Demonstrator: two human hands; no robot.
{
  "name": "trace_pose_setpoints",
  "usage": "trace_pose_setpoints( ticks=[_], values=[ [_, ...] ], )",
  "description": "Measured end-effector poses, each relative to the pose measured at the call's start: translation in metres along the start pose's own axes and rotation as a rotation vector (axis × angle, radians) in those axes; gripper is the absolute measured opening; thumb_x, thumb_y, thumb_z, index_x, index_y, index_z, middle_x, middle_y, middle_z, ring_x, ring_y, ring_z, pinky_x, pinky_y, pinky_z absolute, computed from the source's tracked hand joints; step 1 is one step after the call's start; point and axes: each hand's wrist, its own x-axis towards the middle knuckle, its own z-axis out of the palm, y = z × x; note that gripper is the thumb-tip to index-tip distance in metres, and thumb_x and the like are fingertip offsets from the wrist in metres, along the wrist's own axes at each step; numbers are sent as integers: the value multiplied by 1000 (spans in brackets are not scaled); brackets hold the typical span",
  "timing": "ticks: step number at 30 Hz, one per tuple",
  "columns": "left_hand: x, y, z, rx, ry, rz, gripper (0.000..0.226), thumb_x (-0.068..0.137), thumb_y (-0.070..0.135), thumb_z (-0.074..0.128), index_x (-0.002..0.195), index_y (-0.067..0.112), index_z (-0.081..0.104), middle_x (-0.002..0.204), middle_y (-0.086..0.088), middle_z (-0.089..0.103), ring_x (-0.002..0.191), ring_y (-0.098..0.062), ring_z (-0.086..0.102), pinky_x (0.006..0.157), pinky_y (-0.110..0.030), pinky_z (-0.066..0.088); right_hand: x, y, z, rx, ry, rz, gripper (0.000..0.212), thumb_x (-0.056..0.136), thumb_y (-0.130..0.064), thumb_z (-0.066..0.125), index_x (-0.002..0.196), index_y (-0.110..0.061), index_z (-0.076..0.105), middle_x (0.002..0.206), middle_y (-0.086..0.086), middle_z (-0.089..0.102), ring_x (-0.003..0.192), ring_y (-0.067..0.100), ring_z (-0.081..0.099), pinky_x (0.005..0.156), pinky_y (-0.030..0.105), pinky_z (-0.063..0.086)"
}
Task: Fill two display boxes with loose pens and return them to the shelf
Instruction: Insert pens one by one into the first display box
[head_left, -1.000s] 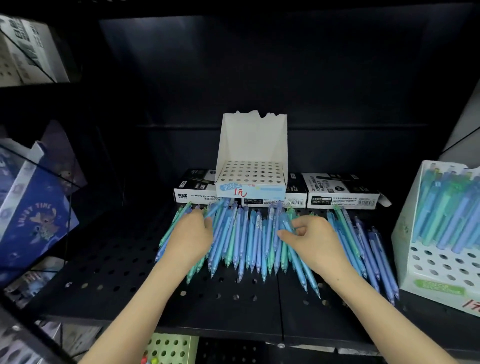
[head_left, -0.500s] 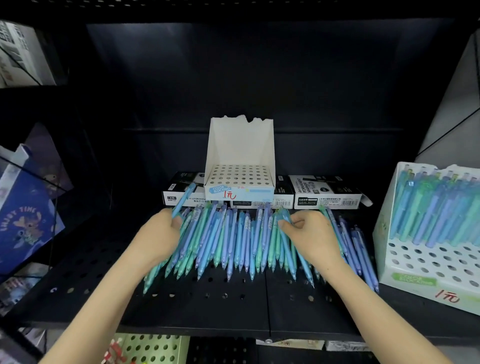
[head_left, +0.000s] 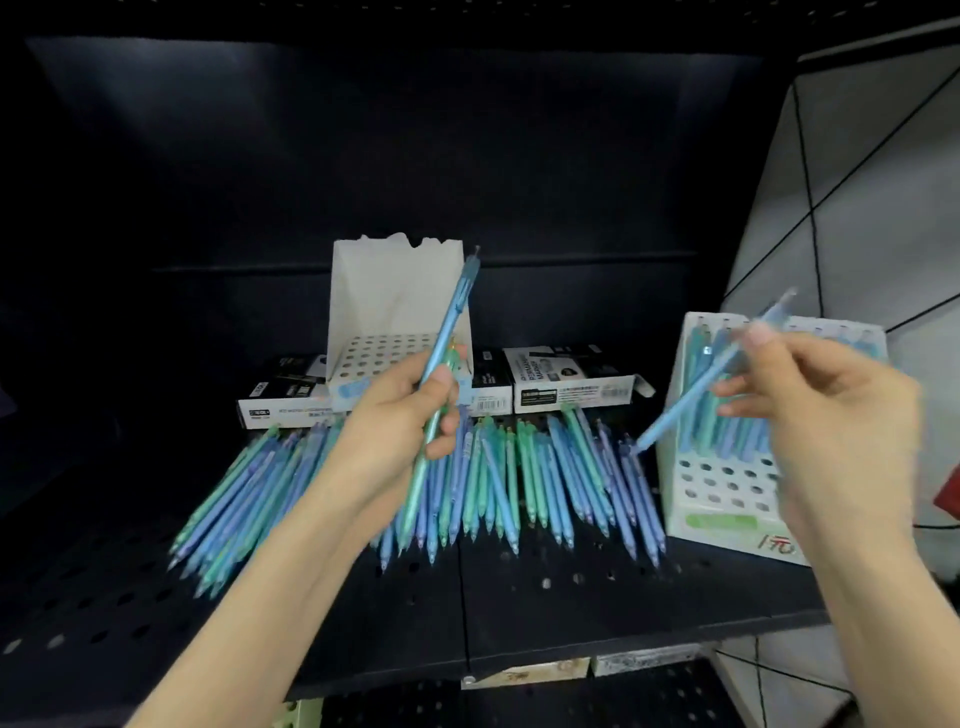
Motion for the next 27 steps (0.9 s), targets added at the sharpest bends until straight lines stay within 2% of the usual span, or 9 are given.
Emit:
trace_pose_setpoints(
  ticks=[4,6,8,9,11,13,19,24,27],
  values=[
    [14,-5,47,-50,-37,36,27,99,11,39,122,14,54,72,1,40,55,-6,39,40,-15,31,25,14,-46,-147,236,-24,21,84,-44,58,74,-28,67,56,-10,62,54,6,60,67,38,55],
    [21,-7,69,-92,-87,26,27,99,11,39,121,14,54,72,1,42,55,-5,39,41,-15,31,31,23,-54,-279,262,-45,25,87,-41,57,87,-19,68,61,-8,62,54,3,62,67,34,57],
    [25,-11,88,-125,-141,6,26,99,11,39,121,15,54,70,2,45,54,-5,39,41,-15,31,35,32,-57,-427,256,-108,27,91,-30,57,99,-6,66,70,0,63,57,1,62,61,15,53],
    [27,-13,96,-146,-171,-5,25,99,12,39,120,15,54,70,3,46,55,-5,39,41,-15,31,35,35,-58,-490,251,-133,26,92,-27,57,101,-4,65,73,1,63,60,4,63,60,12,50],
    [29,-18,109,-181,-220,-23,23,99,12,40,115,18,56,71,4,49,54,-5,40,42,-15,31,34,39,-58,-562,244,-145,26,92,-25,57,103,-3,64,78,3,63,67,18,64,65,21,52],
    [29,-23,118,-175,-254,-28,22,100,12,39,112,19,56,70,4,50,53,-5,41,42,-15,31,35,41,-59,-590,226,-146,25,91,-23,57,103,-2,65,80,5,65,70,22,64,69,33,53],
    [27,-34,127,-133,-305,-48,21,100,13,39,112,18,55,72,4,53,52,-5,44,42,-15,30,35,45,-56,-679,90,-63,20,90,-22,59,99,-6,66,74,-2,62,66,10,58,58,12,39],
    [24,-37,129,-40,-359,-8,20,99,15,40,112,15,55,75,4,56,55,-5,45,45,-16,30,35,50,-50,-740,-40,49,21,90,-23,60,94,-3,65,69,-7,56,66,10,55,64,24,48],
    [19,-40,130,3,-417,30,19,99,16,40,110,19,54,73,7,58,56,-4,46,46,-15,32,30,44,-51,-797,8,15,32,89,-31,59,111,-8,62,79,-10,57,68,8,54,61,20,43]
  ],
)
